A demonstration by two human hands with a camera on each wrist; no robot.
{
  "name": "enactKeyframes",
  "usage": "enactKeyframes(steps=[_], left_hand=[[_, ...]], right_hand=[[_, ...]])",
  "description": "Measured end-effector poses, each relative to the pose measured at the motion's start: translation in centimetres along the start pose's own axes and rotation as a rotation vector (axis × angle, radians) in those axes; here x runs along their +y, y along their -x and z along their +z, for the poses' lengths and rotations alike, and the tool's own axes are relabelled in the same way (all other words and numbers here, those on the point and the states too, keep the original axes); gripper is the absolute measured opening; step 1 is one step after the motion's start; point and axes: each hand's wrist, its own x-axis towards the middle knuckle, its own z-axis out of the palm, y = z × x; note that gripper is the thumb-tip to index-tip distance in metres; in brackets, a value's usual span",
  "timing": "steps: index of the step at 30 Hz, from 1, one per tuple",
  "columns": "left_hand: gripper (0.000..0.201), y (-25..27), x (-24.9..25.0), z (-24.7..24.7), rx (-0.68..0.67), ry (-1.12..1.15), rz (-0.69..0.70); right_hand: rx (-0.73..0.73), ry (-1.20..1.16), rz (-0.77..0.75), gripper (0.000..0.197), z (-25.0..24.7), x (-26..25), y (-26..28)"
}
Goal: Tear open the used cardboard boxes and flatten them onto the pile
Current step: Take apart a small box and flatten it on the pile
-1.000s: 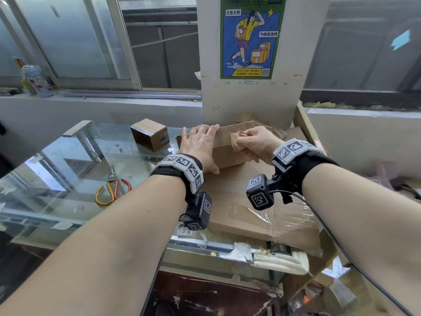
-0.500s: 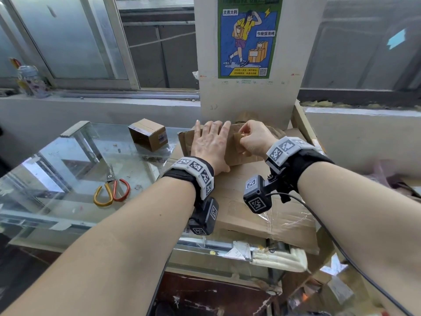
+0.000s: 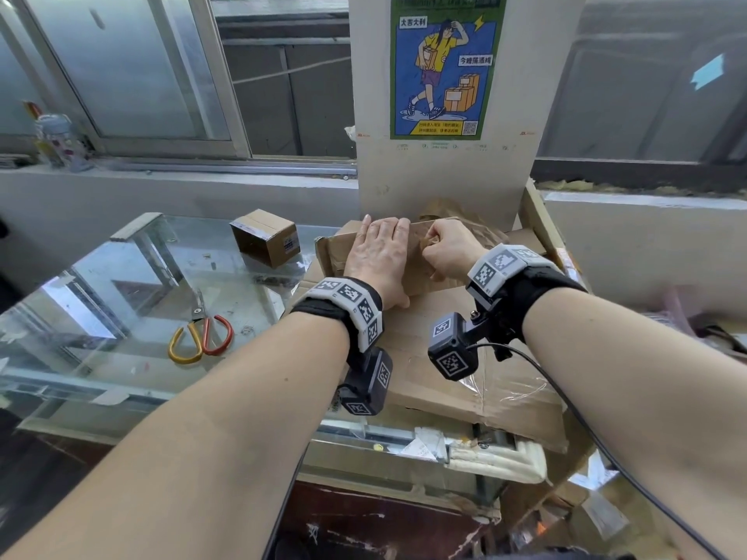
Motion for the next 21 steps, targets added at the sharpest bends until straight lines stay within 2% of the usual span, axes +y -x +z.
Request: enactKeyframes(steps=[13,16,21], left_hand=[[0.129,0.2,-1.5,0.2,0.012,0.043,-0.013],[0.124,0.1,-1.1,0.1,0.026,0.038,-0.032],[0.112,-0.1,-0.8,0.3,0.123,0.123,-0.063]], right_hand=[[-0.016,-0.2,-0.032,0.023,-0.4,-0.2,0.2],[0.015,-0.297,-0.029,0.025,-0.5,-0.3,0.4],[0.04,-0.384,-0.032,0.028,-0.5,-0.7,0.5]])
